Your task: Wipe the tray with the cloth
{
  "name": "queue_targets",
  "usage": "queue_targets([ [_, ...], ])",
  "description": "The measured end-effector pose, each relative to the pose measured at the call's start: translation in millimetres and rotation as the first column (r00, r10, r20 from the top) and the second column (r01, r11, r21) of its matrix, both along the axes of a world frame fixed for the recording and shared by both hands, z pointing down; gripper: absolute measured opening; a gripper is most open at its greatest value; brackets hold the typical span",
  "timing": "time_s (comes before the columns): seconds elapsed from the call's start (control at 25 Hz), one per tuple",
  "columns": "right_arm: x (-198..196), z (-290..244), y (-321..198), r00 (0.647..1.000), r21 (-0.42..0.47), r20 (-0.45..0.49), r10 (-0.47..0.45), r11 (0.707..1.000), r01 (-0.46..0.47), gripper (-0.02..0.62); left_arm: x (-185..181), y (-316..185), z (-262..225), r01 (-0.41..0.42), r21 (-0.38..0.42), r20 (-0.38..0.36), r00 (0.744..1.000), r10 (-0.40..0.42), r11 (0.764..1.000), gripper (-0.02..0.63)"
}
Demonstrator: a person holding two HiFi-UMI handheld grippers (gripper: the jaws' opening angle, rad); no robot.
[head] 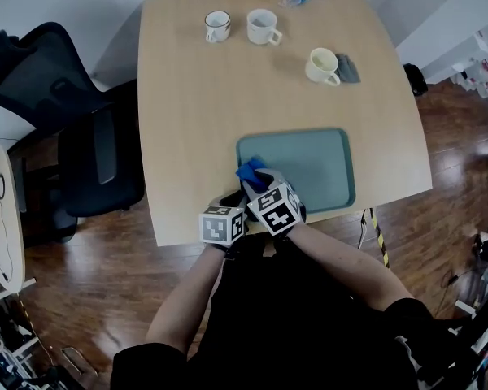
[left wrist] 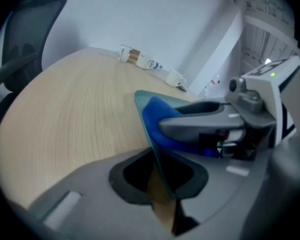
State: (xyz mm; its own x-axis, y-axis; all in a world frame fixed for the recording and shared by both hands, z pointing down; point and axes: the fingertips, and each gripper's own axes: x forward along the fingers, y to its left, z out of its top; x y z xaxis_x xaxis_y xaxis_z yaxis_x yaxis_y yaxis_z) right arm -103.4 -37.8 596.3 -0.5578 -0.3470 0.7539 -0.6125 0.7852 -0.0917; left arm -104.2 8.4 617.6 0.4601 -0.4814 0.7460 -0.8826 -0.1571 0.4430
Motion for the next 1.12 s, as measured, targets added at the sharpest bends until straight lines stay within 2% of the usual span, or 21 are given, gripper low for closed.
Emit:
queue_targets([
  [0.08,-11,1,4,0.999,0.001,-0.011,-0.044,0.999,0.044,0.111,1,-1,0,-0.006,0.005,0.003,1.000,0.006,1.000,0.054],
  [0.2,-4,2,0,0.999,0.007,-0.028,-0.030,1.000,0.030,0.110,-2,0,1,-0.007,0.006,0.004,1.000,0.007,1.000,0.054],
  [0.36,38,3,-17,0.996,0.012,-0.051,0.074,0.997,-0.074,0.110,-5,3,3,-0.007,0.000,0.001,1.000,0.007,1.000,0.054],
  [0.52,101,11,-37,0.977,0.022,-0.063,0.203,0.979,-0.202,0.112,-6,3,3,-0.003,0.002,0.008,1.000,0.003,1.000,0.054],
  [0.64,159,18,-47,0.947,0.010,-0.067,0.315,0.949,-0.315,0.112,-6,3,2,0.005,0.000,0.004,1.000,-0.005,1.000,0.054],
  [0.88,263,13,-62,0.835,0.001,-0.068,0.546,0.837,-0.547,0.112,-5,1,1,0.025,0.002,0.007,1.000,-0.025,1.000,0.051],
  [0.96,274,12,-64,0.815,0.006,-0.061,0.576,0.817,-0.577,0.112,-5,1,2,0.030,0.004,0.016,0.999,-0.030,1.000,0.051],
  [1.12,263,16,-64,0.811,0.024,-0.050,0.583,0.813,-0.582,0.112,-4,2,2,0.031,0.006,0.029,0.999,-0.032,0.999,0.051],
])
